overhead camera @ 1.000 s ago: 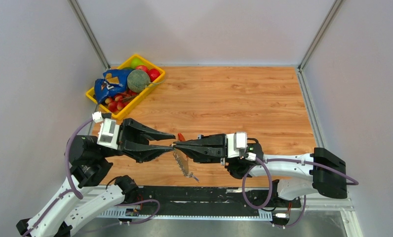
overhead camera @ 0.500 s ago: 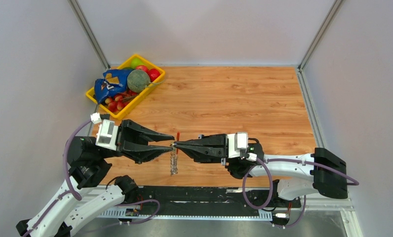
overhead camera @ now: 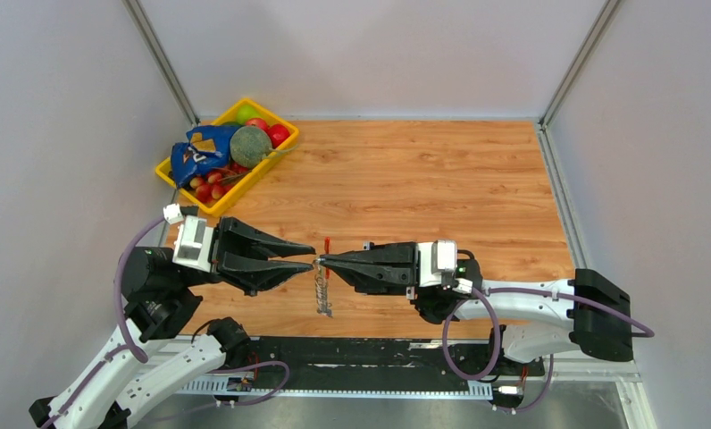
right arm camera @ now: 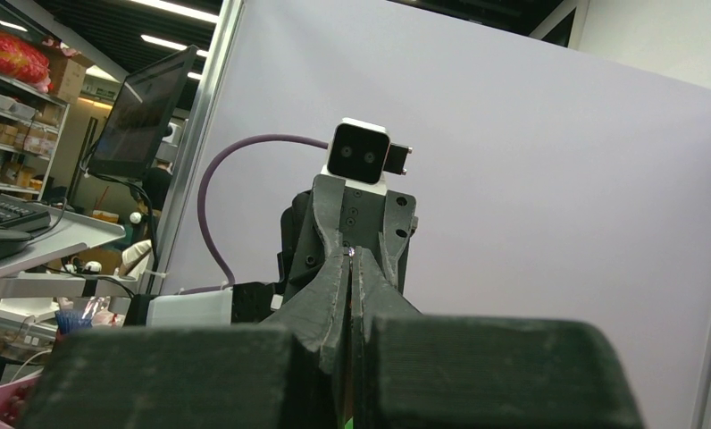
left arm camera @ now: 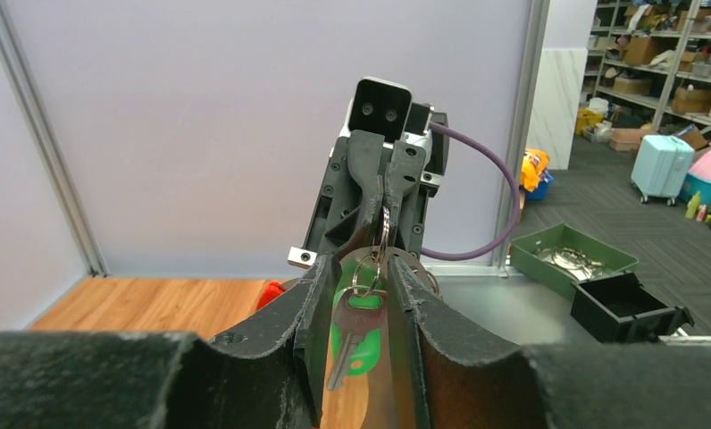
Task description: Put the keys on the keyring
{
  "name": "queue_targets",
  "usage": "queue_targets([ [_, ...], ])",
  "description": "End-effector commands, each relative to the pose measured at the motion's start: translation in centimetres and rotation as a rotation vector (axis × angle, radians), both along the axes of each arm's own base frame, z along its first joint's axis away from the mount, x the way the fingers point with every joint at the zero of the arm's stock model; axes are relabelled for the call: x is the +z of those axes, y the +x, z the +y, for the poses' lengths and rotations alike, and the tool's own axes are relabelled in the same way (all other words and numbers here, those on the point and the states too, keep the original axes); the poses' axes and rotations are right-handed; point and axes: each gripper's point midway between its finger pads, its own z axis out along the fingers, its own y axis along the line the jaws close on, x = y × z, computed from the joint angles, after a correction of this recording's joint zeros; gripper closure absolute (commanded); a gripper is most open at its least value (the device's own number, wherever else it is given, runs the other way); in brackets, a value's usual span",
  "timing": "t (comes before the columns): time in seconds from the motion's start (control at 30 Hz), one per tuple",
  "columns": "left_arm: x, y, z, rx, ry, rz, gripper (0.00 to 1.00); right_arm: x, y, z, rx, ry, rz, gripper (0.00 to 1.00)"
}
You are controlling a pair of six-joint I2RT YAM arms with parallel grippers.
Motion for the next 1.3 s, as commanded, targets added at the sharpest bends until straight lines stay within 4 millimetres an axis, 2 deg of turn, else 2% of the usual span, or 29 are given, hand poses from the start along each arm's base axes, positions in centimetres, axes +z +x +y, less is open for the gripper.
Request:
queue_targets([
  [0.0, 0.5, 0.0, 0.0, -0.005, -0.023, -0.019, 0.64, 4.5, -1.5, -4.3, 0.008, 0.217, -0.065, 1.0],
  [0.43, 0.1, 0.0, -0.5, -0.031, -0.014, -0.004, 0.69, 4.9, -1.4, -3.7, 0.012, 0.212, -0.064, 1.0],
  [1.27, 0.3, -0.6, 0.4, -0.005, -0.021, -0.032, 0.68, 4.1, -0.7, -2.4, -0.031, 0.189, -0.057, 1.0],
])
